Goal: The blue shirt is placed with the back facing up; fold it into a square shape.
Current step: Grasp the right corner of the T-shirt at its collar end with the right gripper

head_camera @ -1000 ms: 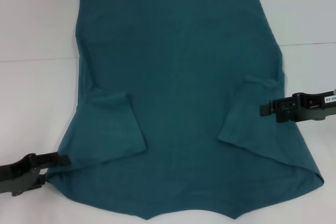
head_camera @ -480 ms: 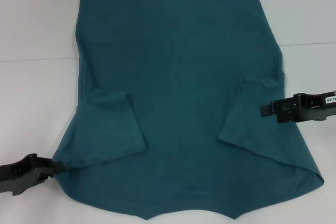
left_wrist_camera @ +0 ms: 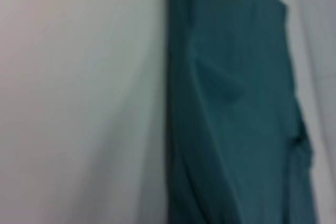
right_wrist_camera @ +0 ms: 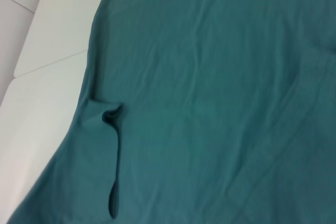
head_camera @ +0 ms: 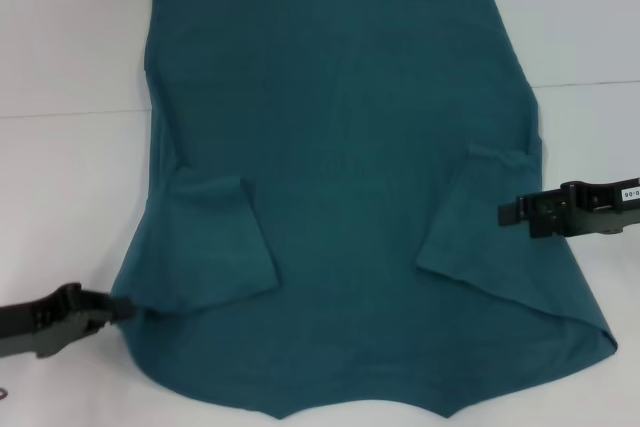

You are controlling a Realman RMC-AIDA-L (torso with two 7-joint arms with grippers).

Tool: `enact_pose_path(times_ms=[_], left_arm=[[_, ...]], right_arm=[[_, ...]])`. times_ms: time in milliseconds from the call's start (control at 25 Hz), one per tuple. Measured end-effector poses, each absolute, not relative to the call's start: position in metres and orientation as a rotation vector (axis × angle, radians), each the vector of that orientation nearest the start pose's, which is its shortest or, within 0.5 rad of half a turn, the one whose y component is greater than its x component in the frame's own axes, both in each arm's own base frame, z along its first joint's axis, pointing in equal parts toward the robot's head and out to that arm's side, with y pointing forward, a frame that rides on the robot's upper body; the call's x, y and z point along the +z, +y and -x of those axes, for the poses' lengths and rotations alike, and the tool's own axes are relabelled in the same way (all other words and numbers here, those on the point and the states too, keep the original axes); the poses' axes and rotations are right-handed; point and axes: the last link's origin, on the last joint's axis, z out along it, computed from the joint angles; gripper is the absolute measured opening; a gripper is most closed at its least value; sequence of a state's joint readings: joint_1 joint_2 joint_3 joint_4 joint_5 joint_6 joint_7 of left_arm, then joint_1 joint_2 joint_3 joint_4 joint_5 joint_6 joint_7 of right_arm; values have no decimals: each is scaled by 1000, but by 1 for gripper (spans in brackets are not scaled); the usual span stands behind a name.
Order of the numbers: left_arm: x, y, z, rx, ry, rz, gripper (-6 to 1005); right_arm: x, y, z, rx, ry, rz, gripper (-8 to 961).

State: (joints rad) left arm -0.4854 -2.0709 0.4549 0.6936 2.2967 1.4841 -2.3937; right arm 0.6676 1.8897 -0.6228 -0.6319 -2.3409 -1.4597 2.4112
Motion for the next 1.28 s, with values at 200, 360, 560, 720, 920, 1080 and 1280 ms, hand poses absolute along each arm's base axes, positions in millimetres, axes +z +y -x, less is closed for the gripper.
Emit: enact_pose_path(times_ms=[200,360,560,720,920,1080,1280], left_arm=[[25,314,312,861,2206,-2278,19],[25,315,312,871,2207,-2275,18],[25,318,314,875,2240,-2276,18],[25,320,316,870,2262,-2276,18],[24,321,316,871,2267,-2275,18],[24,322,316,873,2272,-2275,18],[23,322,316,872,2279,-2266,18]], right_arm=[[71,375,-297,339,1805,2211,748],[77,365,-304,315,1847,2217,748],[93,349,-323,236,1943,2139,748],[109,336,-340,143,1978,2051,748],[115,328,-349,88,1989,2014,747],[106,328,-348,21,1978,2044,747],[93,331,-344,-36,1944,2083,747]])
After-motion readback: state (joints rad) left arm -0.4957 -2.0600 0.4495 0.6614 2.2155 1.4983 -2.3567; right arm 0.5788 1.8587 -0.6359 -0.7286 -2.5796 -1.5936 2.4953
